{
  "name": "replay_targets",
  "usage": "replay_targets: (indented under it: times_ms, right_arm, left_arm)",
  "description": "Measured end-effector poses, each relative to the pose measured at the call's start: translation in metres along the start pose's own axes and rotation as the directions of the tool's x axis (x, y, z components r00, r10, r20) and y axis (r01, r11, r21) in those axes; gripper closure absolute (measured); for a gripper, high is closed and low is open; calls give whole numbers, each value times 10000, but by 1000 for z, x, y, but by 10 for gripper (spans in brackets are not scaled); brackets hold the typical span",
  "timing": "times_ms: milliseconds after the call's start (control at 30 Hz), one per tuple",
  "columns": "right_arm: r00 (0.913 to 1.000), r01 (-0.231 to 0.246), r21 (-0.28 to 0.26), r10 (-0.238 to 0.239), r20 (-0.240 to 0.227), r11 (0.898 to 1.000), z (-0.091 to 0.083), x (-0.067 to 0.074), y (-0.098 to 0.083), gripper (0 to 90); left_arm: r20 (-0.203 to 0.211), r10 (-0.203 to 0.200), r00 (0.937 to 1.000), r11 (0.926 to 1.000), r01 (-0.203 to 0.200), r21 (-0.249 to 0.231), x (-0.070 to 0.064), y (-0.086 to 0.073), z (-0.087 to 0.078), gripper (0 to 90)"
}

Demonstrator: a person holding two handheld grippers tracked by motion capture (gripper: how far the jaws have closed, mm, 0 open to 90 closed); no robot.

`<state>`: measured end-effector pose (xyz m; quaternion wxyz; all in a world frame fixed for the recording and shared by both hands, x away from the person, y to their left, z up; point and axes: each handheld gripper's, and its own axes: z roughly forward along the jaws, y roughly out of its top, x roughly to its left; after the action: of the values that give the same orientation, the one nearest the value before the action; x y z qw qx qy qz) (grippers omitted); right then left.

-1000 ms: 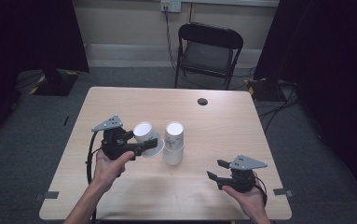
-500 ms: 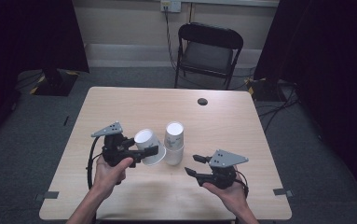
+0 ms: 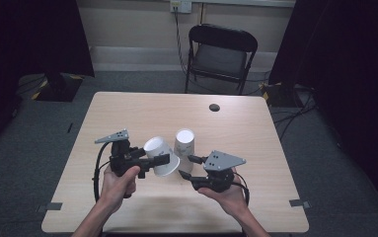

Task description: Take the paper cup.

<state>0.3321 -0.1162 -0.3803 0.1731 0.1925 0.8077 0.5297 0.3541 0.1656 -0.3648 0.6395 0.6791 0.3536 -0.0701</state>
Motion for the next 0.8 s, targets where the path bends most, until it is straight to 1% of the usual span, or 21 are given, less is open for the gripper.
replay_targets:
  times_ms: [67,100,133,167,200,267,300,367,467,567,633,700,800]
  right_arm:
    - [9999,143,-108,-143,73,9998,1,0,2,474]
    - [9999,142,-152,-142,14,9998,3,0,3,477]
    - [9999,142,-152,-142,14,9998,3,0,3,477]
    - [9997,250,-180,-250,-12,9995,5,1,4,485]
    - [9996,273,-248,-274,-19,9993,6,1,5,493]
    - [9995,308,-422,-309,-15,9986,6,2,5,507]
    - [9995,308,-422,-309,-15,9986,6,2,5,507]
    - [9990,451,-616,-447,81,9971,7,4,5,515]
    - [9984,539,-911,-522,215,9944,4,4,6,528]
    - [9977,655,-1124,-632,236,9915,2,4,7,545]
    - [9977,670,-1199,-650,204,9905,2,5,7,557]
    - [9966,810,-1241,-786,240,9889,2,6,7,564]
    - [9963,853,-1333,-829,236,9874,3,7,6,585]
  left_arm:
    - [188,-144,9997,9999,144,-44,-1,0,2,317]
    - [273,-215,9994,9998,216,-31,-1,0,3,317]
    - [273,-215,9994,9998,216,-31,-1,0,3,317]
    - [382,-289,9989,9996,289,13,-2,0,5,317]
    - [408,-279,9988,9996,277,65,-2,0,5,317]
    - [576,-433,9974,9990,430,72,-1,-1,7,317]
    - [576,-433,9974,9990,430,72,-1,-1,7,317]
    - [729,-780,9943,9970,778,48,0,-3,9,317]
    - [917,-964,9911,9953,960,93,0,-5,11,317]
    - [1144,-1301,9849,9914,1306,36,2,-6,13,317]
    - [1222,-1555,9802,9877,1560,58,3,-7,14,317]
    - [1286,-1550,9795,9878,1557,49,2,-7,14,318]
    - [1266,-1530,9801,9881,1536,52,3,-7,14,317]
